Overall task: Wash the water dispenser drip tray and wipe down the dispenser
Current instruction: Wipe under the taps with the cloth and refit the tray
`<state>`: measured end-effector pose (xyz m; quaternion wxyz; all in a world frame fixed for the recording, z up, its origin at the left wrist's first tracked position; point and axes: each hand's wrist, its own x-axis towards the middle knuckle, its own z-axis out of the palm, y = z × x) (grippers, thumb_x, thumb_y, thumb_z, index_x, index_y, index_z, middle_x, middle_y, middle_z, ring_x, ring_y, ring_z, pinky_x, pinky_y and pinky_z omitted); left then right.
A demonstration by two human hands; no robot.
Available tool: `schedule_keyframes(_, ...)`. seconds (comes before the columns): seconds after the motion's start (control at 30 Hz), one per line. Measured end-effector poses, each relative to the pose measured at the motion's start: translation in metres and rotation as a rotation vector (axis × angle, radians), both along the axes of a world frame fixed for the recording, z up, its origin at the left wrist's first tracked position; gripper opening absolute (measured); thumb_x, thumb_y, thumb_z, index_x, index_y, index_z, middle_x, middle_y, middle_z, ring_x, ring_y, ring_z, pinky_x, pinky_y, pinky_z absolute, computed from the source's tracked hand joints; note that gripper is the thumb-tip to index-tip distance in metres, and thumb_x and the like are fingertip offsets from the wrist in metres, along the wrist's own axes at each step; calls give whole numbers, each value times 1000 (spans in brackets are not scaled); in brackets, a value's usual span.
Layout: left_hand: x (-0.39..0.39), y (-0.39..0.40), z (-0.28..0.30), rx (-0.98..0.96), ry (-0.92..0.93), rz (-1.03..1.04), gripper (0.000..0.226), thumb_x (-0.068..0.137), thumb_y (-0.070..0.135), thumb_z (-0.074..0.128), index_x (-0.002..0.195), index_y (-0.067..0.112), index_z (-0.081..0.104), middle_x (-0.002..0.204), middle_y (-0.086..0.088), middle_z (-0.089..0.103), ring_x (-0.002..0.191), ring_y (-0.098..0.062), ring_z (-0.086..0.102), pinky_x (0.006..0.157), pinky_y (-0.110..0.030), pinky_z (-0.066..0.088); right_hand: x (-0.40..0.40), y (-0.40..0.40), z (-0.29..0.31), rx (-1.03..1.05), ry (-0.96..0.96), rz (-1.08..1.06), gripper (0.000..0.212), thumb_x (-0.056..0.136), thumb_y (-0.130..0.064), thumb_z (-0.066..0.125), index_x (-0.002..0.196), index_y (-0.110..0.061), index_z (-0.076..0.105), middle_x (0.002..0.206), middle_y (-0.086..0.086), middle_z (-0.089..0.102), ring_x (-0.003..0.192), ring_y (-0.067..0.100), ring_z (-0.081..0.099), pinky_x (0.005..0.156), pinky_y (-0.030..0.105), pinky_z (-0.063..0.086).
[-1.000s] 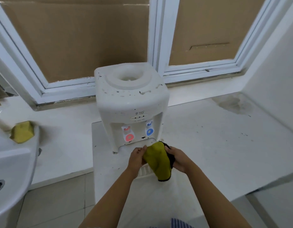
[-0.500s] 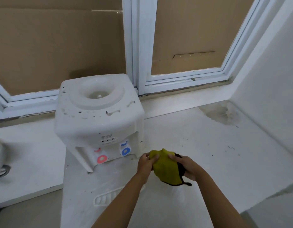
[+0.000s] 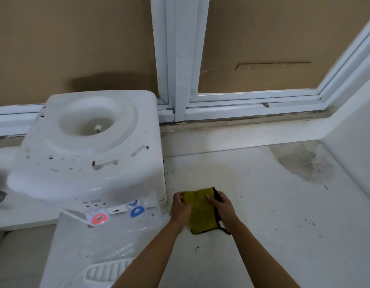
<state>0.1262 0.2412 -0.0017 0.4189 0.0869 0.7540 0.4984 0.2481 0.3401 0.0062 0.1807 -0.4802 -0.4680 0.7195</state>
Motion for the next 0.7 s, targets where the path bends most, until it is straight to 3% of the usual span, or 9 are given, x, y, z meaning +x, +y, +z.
schedule_keyframes(0.1,-6,16,-2,-21,134,-26,48,83,-9,48,124,15,44,102,-3,54,93,-23,57,79,-40,54,-17,21,-8,103,-76,21,20,87,-13,72,103,-3,65,103,21,69,94,35,68,75,39,58)
schedule_keyframes(0.2,-11,31,-7,-9,242,-50,54,82,-12,45,130,13,41,109,-6,55,100,-25,57,76,-34,51,-32,40,-21,244,-193,78,20,85,-22,74,98,-9,66,95,11,70,93,32,67,79,41,57)
schedule_keyframes(0.3,-15,43,-10,-27,328,-30,62,85,-10,45,141,13,32,130,-12,49,118,-25,50,96,-34,47,-43,50,-25,361,-266,68,31,88,-25,70,116,-17,60,108,-4,65,102,19,62,87,35,52)
schedule_keyframes(0.37,-14,45,-9,-62,456,-57,64,86,-10,43,145,11,29,140,-11,41,129,-24,41,110,-34,36,-44,50,-26,499,-314,5,42,90,-23,67,129,-19,52,117,-9,55,109,9,52,92,29,44)
schedule_keyframes(0.47,-5,36,-14,-74,585,-211,61,89,-6,39,147,13,32,150,-7,33,137,-22,32,114,-30,26,-38,39,-37,708,-337,21,33,97,-27,57,129,-20,56,119,-7,58,110,9,52,96,29,42)
schedule_keyframes(0.57,2,22,-32,-160,589,-405,58,98,6,35,153,12,17,160,-6,16,147,-21,16,121,-30,13,-32,25,-55,775,-390,242,34,102,-33,43,127,-20,61,128,0,63,121,20,56,102,39,44)
schedule_keyframes(0.63,1,14,-40,-211,544,-498,60,99,7,33,154,12,9,162,-5,6,149,-18,5,122,-31,6,-27,20,-63,801,-495,403,39,104,-34,37,136,-22,55,147,-2,48,141,19,37,114,42,31)
schedule_keyframes(0.7,0,5,-41,-182,528,-499,57,100,8,34,153,13,15,161,-4,12,149,-19,8,122,-32,9,-22,15,-60,827,-516,424,40,105,-36,34,137,-23,54,149,-6,43,143,16,31,116,43,25)
